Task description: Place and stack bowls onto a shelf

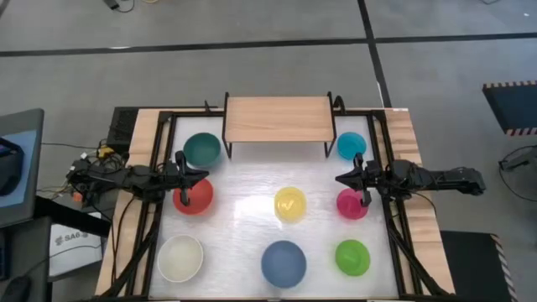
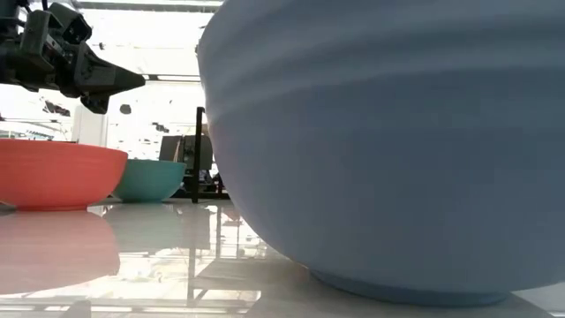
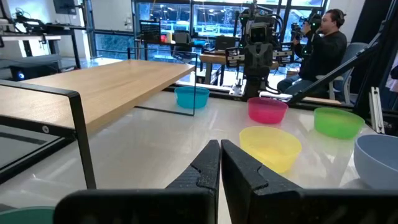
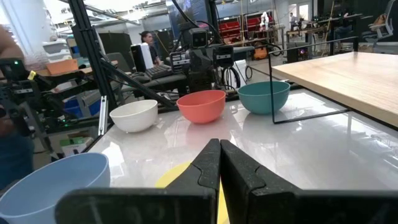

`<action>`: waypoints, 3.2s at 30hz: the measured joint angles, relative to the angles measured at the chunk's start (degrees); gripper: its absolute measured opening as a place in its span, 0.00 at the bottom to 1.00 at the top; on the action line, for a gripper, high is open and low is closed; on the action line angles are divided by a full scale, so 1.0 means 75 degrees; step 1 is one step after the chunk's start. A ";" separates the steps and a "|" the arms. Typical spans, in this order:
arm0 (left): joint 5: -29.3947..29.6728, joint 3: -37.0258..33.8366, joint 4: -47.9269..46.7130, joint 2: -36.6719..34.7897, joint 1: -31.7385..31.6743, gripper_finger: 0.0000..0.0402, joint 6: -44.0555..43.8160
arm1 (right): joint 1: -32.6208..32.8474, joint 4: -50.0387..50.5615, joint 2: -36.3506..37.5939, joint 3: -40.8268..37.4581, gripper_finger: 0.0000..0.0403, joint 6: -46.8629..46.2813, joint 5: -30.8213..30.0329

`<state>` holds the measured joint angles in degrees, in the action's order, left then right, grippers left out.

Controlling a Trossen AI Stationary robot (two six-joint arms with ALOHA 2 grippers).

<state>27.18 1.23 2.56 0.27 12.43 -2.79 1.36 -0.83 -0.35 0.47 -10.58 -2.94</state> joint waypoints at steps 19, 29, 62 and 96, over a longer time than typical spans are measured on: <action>-0.0527 -0.0014 0.0181 0.0004 -0.0003 0.00 0.2576 | 0.0001 -0.0001 0.0001 0.0000 0.09 -0.0001 0.0000; 0.2844 0.0207 0.1105 0.0049 -0.0023 0.00 -0.2049 | -0.0188 -0.0227 -0.0001 0.0000 0.09 0.1821 -0.0027; 0.0290 0.4169 -0.2831 0.4659 -0.5031 0.36 -0.5896 | -0.2004 -0.1056 -0.1028 0.0735 0.30 -0.4015 -0.4039; -0.2766 0.6216 -0.4601 0.7310 -0.7921 0.39 -0.3937 | -0.5608 0.8185 -0.7260 0.5545 0.40 -0.6156 -0.3044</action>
<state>6.44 47.86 -31.94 55.09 -46.98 -32.31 -40.70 60.55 -54.80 42.06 -56.75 -25.77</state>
